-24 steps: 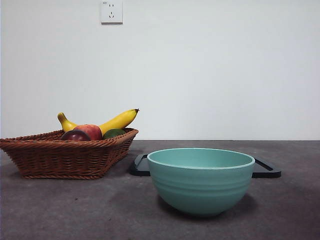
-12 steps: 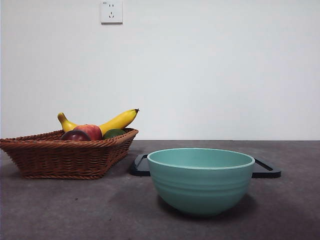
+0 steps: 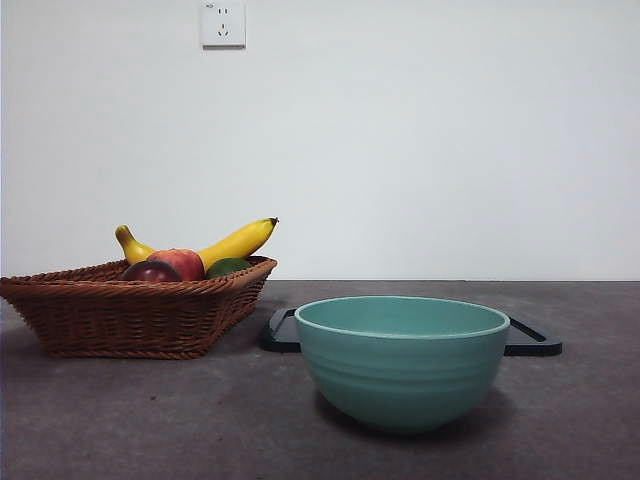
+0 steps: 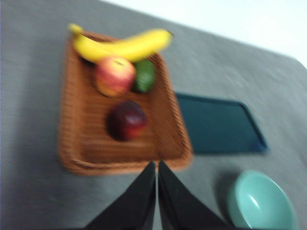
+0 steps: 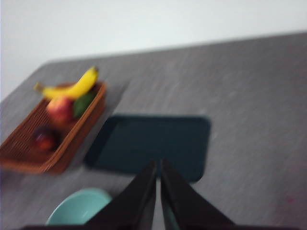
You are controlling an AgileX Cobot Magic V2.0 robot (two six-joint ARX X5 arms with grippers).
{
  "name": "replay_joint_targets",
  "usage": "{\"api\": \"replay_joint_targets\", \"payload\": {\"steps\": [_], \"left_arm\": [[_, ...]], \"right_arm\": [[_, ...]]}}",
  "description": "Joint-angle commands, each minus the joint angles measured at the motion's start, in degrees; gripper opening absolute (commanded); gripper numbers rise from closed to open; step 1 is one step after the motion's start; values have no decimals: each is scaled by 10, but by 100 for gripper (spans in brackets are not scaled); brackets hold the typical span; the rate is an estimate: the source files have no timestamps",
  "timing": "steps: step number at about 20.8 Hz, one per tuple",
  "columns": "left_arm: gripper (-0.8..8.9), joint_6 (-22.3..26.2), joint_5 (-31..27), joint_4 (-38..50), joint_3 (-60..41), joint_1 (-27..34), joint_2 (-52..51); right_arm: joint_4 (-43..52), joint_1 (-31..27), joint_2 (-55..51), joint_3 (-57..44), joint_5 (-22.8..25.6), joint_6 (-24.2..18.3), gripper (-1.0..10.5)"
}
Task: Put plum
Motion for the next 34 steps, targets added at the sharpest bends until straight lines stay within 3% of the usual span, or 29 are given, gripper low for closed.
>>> {"api": "replay_joint_targets", "payload": {"steps": [1,9,13,21,23,26,27,34], "left_arm": [[9,51,31,-39,47,-10,35],[9,134,68,-162,139,-57,95],[8,165,68,-210,162,-83,99],[18,185,68,-233,162,-92,98],[146,181,68,-231,162,-92,98],[437,180,68,-231,162,-92,98],[471,180,68,-231,162,-92,98],[469,159,61,-195,162,-92,105]], "right_arm": [[-49,2,42,50,-34,-43,8],[-167,44,127,132,-61,-109,8],[-239,97,153,145,-61,-146,8],[-252,137,153,145,-60,-154,9],[-252,137,153,145,-60,-154,55],[-252,137,153,145,-59,-151,342],[-252,137,153,145,-59,-151,357],[-252,137,153,145,-59,-149,357]]}}
